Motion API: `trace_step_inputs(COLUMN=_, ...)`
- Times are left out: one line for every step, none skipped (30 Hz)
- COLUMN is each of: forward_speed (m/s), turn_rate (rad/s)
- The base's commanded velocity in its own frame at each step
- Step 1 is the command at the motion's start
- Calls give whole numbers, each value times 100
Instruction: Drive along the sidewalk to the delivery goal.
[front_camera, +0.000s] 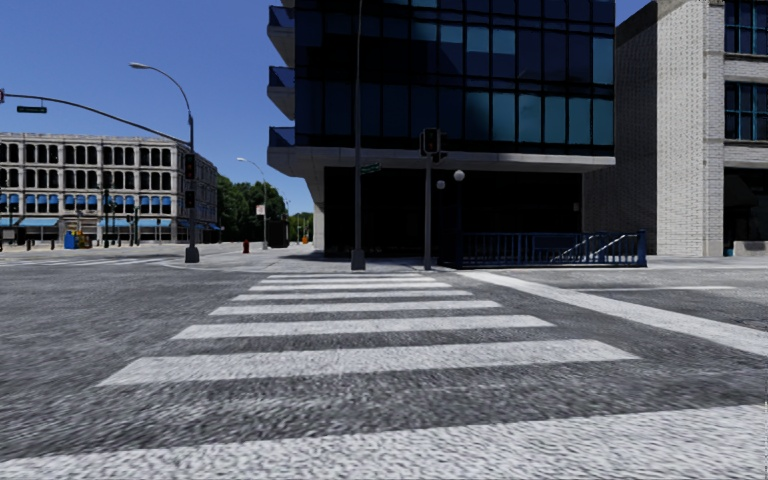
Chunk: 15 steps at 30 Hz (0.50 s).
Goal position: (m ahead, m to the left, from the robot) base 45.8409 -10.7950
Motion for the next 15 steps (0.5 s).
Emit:
trace_step_inputs(forward_speed=196, turn_rate=0)
trace_step_inputs(forward_speed=196, turn_rate=0)
trace_step_inputs(forward_speed=196, turn_rate=0)
trace_step_inputs(forward_speed=196, turn_rate=0)
trace_step_inputs(forward_speed=196, turn_rate=0)
trace_step_inputs(forward_speed=196, turn_rate=0)
trace_step_inputs(forward_speed=196, turn_rate=0)
trace_step_inputs(forward_speed=196, turn_rate=0)
trace_step_inputs(forward_speed=196, turn_rate=0)
trace_step_inputs(forward_speed=196, turn_rate=0)
trace_step_inputs(forward_speed=196, turn_rate=0)
trace_step_inputs(forward_speed=196, turn_rate=0)
trace_step_inputs(forward_speed=196, turn_rate=0)
trace_step_inputs(forward_speed=196, turn_rate=0)
trace_step_inputs(forward_speed=196, turn_rate=0)
